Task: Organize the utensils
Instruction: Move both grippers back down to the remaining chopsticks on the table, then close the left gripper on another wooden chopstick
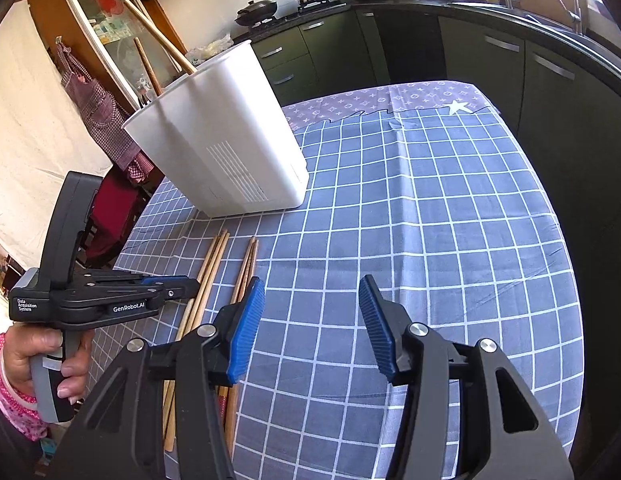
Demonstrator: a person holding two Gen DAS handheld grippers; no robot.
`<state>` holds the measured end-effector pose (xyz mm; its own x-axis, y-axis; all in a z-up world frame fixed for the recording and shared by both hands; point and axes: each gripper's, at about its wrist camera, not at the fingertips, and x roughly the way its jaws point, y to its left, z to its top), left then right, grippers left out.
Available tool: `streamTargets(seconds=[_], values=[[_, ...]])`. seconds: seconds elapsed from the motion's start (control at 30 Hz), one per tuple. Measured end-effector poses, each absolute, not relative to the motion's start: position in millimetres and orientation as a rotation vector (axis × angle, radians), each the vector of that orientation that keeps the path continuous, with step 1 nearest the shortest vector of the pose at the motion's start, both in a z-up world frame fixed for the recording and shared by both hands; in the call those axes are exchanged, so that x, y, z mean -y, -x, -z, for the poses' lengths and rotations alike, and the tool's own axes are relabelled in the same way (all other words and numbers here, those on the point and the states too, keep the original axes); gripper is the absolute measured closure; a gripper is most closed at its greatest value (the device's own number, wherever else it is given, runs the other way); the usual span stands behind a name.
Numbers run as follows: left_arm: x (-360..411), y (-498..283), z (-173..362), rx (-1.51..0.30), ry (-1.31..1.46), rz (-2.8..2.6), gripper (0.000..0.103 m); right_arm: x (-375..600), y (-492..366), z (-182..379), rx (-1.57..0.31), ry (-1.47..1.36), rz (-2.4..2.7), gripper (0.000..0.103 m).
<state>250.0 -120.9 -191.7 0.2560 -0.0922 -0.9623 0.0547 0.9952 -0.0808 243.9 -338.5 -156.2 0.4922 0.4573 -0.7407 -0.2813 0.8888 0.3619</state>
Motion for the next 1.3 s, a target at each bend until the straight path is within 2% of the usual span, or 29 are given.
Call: streamTargets(seconds=[0.07,0.17,0.43,0.73,1.03,1.3], values=[[124.7,-253.2,192.0,-1.311,0.024,0.098,0.09,338.2,-243.3,156.9,-0.958,-0.203,-0.451,0.053],[122.5,-256.6,192.2,-1.32,0.029,0.097,0.095,338.2,-242.1,157.5,-0.962,-0.201,-0.45,0.051],[99.9,-253.5,187.2,-1.295,0.093,0.094,0.096,320.6,-245.0,161.5,-0.996,-0.162,-0.486,0.05],[82.6,-226.8,136.9,-1.084,0.107,0.108,0.096,264.4,-250.4,175.2,-1.026,0.013,-0.515,0.05],[75.7,-194.8,96.7,-0.922,0.068,0.131,0.096,250.4,-255.5,186.8,-1.03,0.081,-0.437,0.05],[71.1,-198.0,109.5,-0.993,0.072,0.122,0.096,242.9,-257.3,193.3,-1.029,0.125,-0.407,0.05]])
